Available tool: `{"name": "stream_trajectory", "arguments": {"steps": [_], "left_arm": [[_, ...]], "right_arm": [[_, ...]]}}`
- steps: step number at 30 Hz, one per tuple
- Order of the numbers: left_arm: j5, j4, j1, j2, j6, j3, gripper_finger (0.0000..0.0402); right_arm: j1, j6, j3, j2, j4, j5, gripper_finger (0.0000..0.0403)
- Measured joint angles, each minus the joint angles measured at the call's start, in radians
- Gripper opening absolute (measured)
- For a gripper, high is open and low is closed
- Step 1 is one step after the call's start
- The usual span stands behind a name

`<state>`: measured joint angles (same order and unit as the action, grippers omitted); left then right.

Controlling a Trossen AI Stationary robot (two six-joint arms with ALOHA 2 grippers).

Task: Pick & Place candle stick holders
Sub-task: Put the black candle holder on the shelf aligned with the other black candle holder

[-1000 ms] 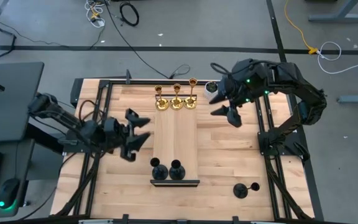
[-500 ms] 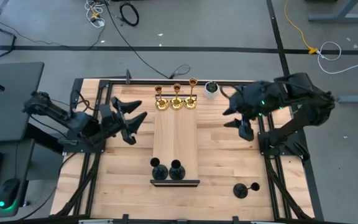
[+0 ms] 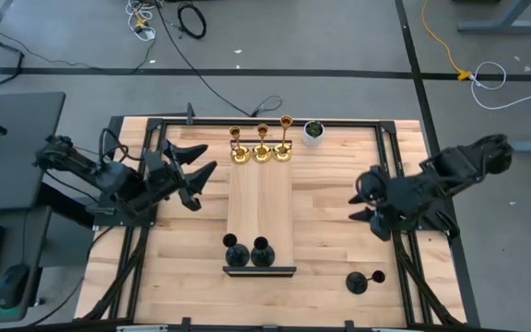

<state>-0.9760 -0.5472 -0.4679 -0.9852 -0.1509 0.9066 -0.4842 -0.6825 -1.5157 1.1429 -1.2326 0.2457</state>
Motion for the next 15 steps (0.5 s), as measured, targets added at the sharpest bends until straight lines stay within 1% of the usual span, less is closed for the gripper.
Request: {"name": "stream_trajectory", "arguments": {"steps": [3, 7, 11, 15], "left_arm": [[0.000, 0.027, 0.000, 0.000, -0.001, 0.000, 0.0252], [-0.002, 0.028, -0.001, 0.000, -0.033, 0.000, 0.0252], [-0.078, 0.029, -0.001, 0.000, -0.093, 0.000, 0.0252], [-0.155, 0.024, -0.001, 0.000, -0.096, 0.000, 0.0252]], "right_arm": [[-0.046, -0.037, 0.101, -0.070, 0.005, 0.004, 0.0208], [-0.122, -0.043, 0.202, -0.170, 0.011, 0.001, 0.0208], [-0.220, -0.043, 0.270, -0.273, 0.018, -0.002, 0.0208], [-0.302, -0.042, 0.340, -0.378, 0.060, 0.000, 0.0208]]}}
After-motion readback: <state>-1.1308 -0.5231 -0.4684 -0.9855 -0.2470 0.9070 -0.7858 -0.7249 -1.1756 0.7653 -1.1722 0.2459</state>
